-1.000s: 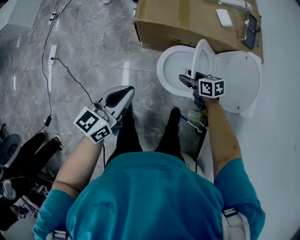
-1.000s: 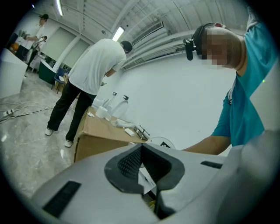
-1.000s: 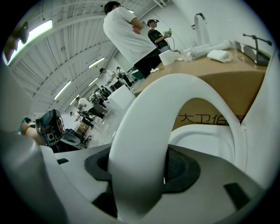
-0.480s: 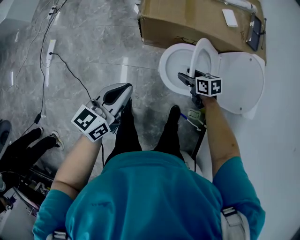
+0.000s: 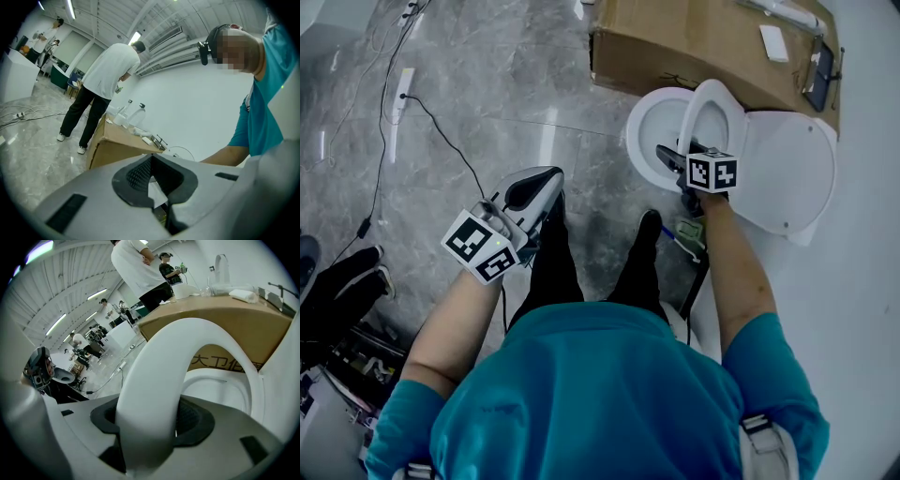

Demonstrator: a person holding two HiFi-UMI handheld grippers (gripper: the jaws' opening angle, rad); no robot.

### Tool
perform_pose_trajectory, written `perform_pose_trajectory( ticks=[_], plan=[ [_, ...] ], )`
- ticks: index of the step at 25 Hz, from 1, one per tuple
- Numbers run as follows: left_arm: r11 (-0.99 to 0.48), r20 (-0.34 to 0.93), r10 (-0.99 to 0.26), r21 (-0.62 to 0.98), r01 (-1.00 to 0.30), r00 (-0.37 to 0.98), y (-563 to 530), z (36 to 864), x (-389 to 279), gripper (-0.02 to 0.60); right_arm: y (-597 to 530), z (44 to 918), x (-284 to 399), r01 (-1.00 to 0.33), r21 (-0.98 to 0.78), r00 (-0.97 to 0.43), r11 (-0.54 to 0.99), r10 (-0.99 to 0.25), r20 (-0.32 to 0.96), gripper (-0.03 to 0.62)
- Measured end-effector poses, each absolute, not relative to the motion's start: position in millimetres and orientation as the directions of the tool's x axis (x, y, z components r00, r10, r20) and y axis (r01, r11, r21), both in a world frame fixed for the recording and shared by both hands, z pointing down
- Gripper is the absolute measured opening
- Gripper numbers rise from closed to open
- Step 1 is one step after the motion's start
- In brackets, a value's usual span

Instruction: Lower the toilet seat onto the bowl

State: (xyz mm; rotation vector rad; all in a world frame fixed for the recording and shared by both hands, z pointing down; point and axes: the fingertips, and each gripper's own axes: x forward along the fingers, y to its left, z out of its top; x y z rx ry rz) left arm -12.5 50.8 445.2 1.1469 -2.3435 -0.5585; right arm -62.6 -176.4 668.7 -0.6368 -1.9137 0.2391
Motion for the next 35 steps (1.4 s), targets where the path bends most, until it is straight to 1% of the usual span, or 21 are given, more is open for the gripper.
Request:
perform_pose_trajectory(
  ticks=[12, 35],
  plan=[
    [0.573, 0.243, -0.804, 0.558, -0.600, -0.542, 65, 461, -11, 0.005, -160, 696, -64, 0.325, -0.392, -0.278, 0.861, 0.483, 0.830, 0.275],
    [0.576, 0.261, -0.801, 0.581, -0.575, -0.538, 89, 510, -8, 0.005, -136, 761, -68, 0.326, -0.230, -0.261, 0.917, 0.321, 0.910, 0.279]
  ],
)
